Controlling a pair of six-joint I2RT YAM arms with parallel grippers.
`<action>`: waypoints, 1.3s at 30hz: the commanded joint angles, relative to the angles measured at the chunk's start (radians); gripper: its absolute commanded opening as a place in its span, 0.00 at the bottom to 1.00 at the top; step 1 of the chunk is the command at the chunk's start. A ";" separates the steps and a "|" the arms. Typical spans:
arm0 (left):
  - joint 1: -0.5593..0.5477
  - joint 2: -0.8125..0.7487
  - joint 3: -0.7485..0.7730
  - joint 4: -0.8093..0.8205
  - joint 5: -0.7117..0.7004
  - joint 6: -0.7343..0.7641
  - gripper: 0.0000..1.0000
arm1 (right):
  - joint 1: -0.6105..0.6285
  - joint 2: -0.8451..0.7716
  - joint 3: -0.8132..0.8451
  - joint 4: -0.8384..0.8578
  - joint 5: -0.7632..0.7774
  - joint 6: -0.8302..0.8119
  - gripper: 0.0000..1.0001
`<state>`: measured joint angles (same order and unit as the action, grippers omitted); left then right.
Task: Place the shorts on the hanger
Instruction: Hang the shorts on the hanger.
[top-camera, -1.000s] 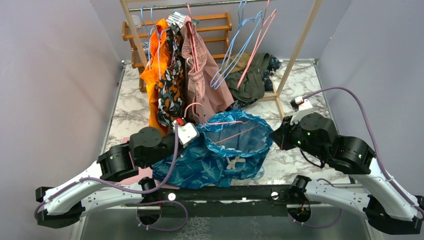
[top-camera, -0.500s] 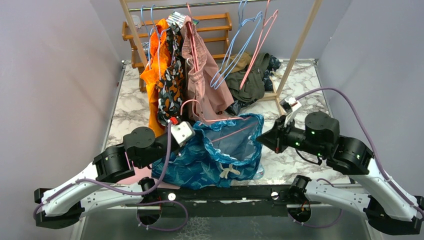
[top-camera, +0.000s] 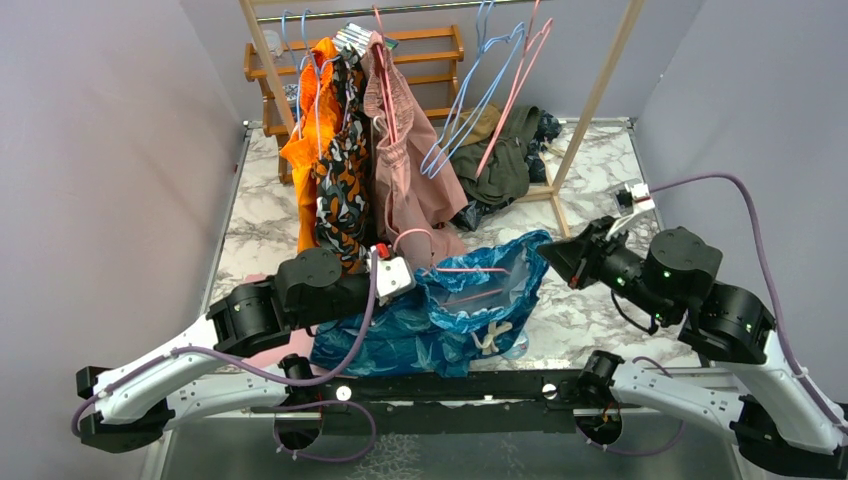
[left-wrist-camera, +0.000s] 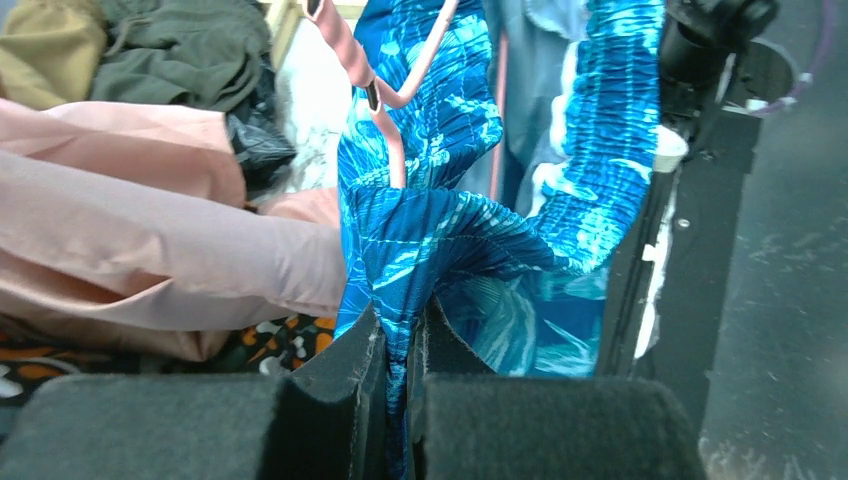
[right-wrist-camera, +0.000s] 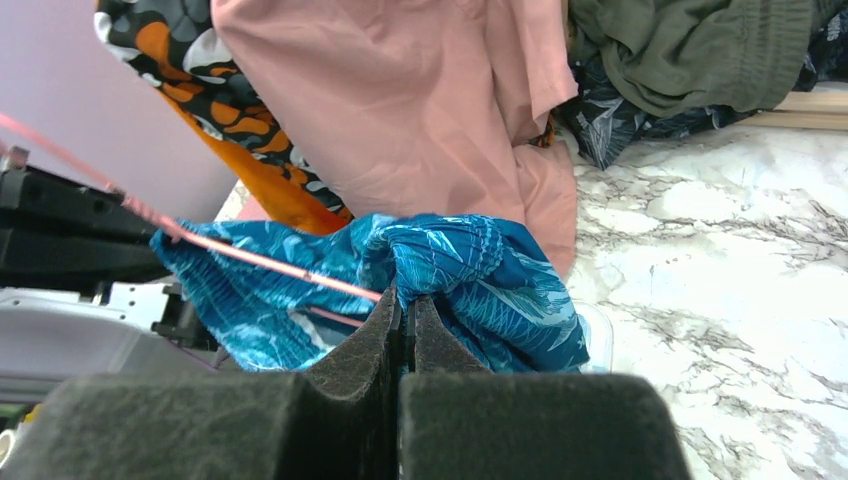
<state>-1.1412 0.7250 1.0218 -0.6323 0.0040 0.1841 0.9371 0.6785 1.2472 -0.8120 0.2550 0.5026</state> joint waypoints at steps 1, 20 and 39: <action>-0.001 0.005 0.037 0.007 0.148 -0.024 0.00 | 0.006 0.040 0.018 0.006 0.066 0.024 0.01; -0.001 -0.096 0.076 0.077 -0.446 -0.034 0.00 | 0.006 0.066 0.014 -0.030 -0.071 0.008 0.01; -0.002 -0.053 0.002 0.096 0.027 -0.059 0.00 | 0.006 0.088 -0.011 0.137 -0.152 0.040 0.01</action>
<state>-1.1412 0.6632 1.0275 -0.5850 -0.0288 0.1341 0.9371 0.7578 1.2419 -0.7624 0.1558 0.5297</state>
